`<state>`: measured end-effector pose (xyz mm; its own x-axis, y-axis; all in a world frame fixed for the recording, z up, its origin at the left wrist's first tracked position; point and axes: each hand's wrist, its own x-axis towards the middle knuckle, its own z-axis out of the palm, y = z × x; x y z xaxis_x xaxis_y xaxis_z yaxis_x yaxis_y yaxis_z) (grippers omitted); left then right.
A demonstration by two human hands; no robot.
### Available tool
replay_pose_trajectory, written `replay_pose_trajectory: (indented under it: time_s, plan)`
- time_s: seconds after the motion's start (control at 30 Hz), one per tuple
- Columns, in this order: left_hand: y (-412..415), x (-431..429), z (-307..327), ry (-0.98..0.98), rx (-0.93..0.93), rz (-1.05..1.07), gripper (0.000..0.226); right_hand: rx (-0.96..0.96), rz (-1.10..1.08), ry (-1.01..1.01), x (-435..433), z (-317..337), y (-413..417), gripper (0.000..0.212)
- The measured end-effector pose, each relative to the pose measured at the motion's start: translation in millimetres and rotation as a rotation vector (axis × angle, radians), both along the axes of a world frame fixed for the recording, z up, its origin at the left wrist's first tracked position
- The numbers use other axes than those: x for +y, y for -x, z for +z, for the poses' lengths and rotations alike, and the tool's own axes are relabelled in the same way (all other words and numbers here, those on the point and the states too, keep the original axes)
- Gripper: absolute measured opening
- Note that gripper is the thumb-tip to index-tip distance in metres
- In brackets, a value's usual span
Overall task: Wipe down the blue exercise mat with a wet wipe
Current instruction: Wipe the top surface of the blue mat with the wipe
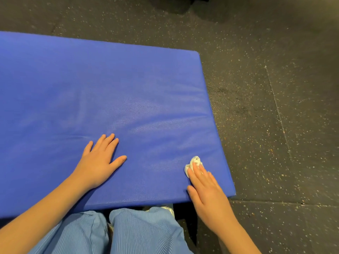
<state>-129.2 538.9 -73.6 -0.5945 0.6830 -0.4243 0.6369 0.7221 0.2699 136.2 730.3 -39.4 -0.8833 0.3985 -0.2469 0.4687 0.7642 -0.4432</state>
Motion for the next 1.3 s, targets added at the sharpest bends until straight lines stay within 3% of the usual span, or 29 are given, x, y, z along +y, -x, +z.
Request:
replay_pose_trajectory:
  time_s: [0.17,0.23,0.4,0.57,0.7,0.87,1.1,1.23,1.3]
  plan:
    - [-0.3,-2.2,-0.8,-0.03,0.018,0.009,0.104,0.057,0.116,0.098,-21.8,9.6,-4.2,0.058]
    - [-0.4,-2.5,-2.2,-0.031,0.025,0.008,0.103,0.086,0.146,0.04,-14.7,4.4,-16.5,0.054]
    - [-0.4,-3.1,-4.7,-0.041,0.038,0.005,0.102,0.017,-0.138,-0.046,0.3,-10.3,10.8,0.066]
    - [0.0,-2.8,-6.6,-0.043,0.042,0.008,0.102,0.062,0.034,-0.005,-19.1,-4.2,-33.1,0.057]
    - [-0.6,-2.5,-6.8,-0.043,0.042,0.006,0.102,-0.035,-0.262,-0.095,13.4,-19.4,-36.4,0.066]
    - [0.2,-2.6,-4.2,-0.045,0.042,0.008,0.103,0.002,-0.105,-0.021,-18.8,-6.6,-61.0,0.064]
    - [-0.6,-3.3,-4.5,-0.039,0.051,0.002,0.103,-0.038,-0.394,-0.003,29.7,-25.0,-20.7,0.082]
    - [-1.4,-4.5,-2.8,-0.048,0.057,0.003,0.102,-0.007,-0.137,0.064,-8.2,-7.5,-8.3,0.075]
    - [-2.0,-4.5,-2.4,-0.046,0.052,0.002,0.101,0.003,-0.114,0.016,7.0,-13.8,-10.9,0.073]
